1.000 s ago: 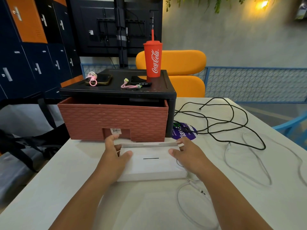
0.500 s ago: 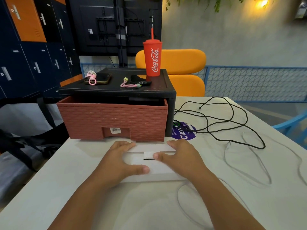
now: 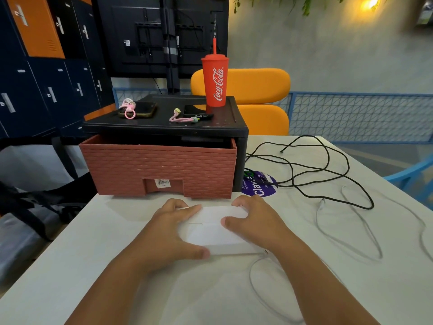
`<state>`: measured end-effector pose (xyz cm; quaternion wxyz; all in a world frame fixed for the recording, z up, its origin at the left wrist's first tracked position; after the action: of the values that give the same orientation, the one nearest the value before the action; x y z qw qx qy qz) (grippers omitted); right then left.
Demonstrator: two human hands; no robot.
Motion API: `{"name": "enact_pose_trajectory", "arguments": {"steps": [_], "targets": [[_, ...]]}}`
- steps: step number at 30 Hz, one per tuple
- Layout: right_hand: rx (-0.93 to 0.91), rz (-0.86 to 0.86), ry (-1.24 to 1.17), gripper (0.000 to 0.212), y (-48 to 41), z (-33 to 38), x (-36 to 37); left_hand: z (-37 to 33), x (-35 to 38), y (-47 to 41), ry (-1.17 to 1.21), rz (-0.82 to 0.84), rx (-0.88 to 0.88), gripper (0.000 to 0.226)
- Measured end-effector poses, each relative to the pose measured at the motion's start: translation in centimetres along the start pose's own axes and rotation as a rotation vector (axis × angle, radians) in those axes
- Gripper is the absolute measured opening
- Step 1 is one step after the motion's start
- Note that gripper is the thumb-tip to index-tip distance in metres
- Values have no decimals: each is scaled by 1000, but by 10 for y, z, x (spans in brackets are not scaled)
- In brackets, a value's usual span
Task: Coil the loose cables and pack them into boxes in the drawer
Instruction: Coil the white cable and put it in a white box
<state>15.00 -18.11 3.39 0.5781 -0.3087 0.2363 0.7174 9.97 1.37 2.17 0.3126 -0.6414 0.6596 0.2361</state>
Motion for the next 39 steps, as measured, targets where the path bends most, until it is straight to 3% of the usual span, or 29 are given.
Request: {"name": "enact_pose_trajectory", "arguments": {"steps": [3, 7, 9, 11, 13, 18, 24, 30, 33, 39], "targets": [[-18, 84, -225, 59, -3, -6, -5, 0, -2, 0, 1, -60, 19, 105], [-72, 64, -635, 67, -3, -7, -25, -2, -4, 0, 70, -137, 25, 105], [-127, 91, -818, 87, -1, -6, -35, -5, -7, 1, 130, -167, 13, 104], [-161, 152, -942, 121, 1, -4, -37, -10, -8, 2, 202, -178, 12, 103], [-216, 240, -1025, 133, 3, 0, -31, -14, -7, 4, 287, -179, 28, 99], [-346, 302, -1048, 106, 11, 21, -9, -26, 11, 7, 439, -130, 110, 96], [-389, 139, -978, 84, 9, 21, -15, -39, 26, 8, 545, -55, 154, 92], [-369, -18, -878, 80, 1, 4, -46, -79, 27, -15, 654, 54, 166, 71], [-357, -66, -808, 80, -6, -8, -67, -109, 21, -36, 629, 45, 183, 77], [-315, 16, -728, 89, -10, -34, -94, -161, 26, -79, 415, 37, 261, 81]]}}
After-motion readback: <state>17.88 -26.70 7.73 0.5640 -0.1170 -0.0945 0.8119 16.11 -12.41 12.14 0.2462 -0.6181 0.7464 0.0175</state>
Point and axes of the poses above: each hand's wrist, its own y-axis away from the middle knuckle, its own x-axis out of the palm, z = x × y, the point moved 1 cm from there along -y, towards the middle knuckle, and after that the axes turned 4 degrees about -y, right-handed, at the moved point
